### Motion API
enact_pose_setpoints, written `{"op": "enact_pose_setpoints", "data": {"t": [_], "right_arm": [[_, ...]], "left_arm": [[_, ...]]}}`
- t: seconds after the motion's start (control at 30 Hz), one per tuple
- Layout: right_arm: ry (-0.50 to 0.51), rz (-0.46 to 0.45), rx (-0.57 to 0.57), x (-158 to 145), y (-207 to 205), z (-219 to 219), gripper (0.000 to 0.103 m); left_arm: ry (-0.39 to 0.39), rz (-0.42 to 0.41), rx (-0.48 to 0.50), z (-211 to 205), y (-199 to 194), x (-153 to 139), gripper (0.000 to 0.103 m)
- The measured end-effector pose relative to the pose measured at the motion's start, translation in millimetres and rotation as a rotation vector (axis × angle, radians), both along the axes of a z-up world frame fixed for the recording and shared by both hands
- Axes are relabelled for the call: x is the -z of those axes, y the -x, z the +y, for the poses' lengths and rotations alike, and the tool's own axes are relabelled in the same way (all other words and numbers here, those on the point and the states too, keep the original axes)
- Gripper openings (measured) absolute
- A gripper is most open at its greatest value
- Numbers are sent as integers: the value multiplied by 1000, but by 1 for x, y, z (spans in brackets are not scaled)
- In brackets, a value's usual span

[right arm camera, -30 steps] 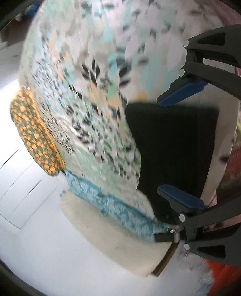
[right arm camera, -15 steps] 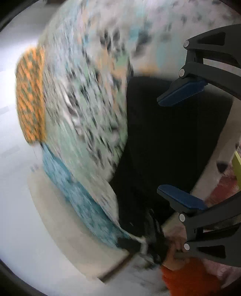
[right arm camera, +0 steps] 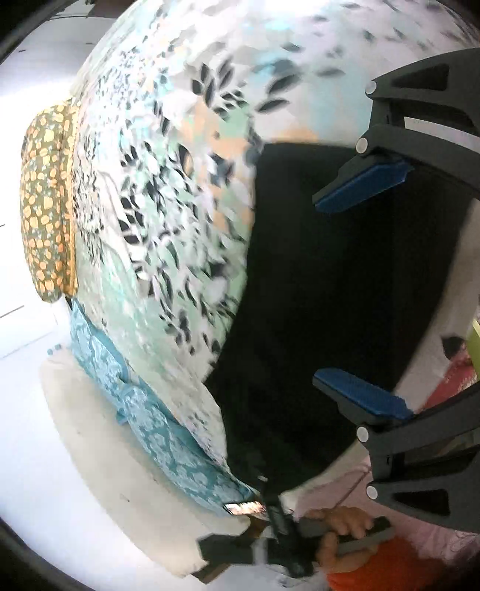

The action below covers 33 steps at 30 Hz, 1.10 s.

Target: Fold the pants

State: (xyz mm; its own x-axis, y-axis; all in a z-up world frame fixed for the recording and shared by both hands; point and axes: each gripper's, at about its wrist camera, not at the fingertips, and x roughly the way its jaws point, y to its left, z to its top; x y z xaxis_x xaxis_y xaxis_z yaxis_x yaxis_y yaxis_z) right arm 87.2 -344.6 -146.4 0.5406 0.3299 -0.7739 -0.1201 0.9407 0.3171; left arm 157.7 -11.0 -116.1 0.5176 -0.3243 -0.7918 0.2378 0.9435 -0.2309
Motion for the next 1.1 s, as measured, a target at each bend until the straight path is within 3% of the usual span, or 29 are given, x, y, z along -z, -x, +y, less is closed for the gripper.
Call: {"op": "enact_pose_setpoints", "data": {"t": [0.2,0.33,0.43,0.53,0.63,0.7,0.8,0.93,1.03,1.1], "right_arm": [[-43,226,21,56,-52,-18,87],[12,171,14,40,-45,-10,87],[-6,93,-9,8,-23,-5,87],[-5,70,-32,-8,5,4,87],[35,72,-46,1,25,12,87],[64,133,-37,25,26,14,87],[14,197,17,53,26,5,88],[-16,186,20,55,22,8,102],[55,168,-4,58,22,19,103],[88,158,-7,59,24,24,103]], "left_arm": [[-154,85,135,-44,-9,49,77],[-198,84,155,-45,-6,59,76],[-173,95,143,-40,-5,56,76],[-163,112,128,-40,-8,59,77],[-149,125,110,-39,-10,59,77],[-118,122,96,-34,-10,55,77],[-75,59,41,-18,-14,37,78],[-99,-37,-111,21,-47,22,92],[-144,-19,-251,56,-90,34,95],[-176,21,-309,73,-115,58,97]]}}
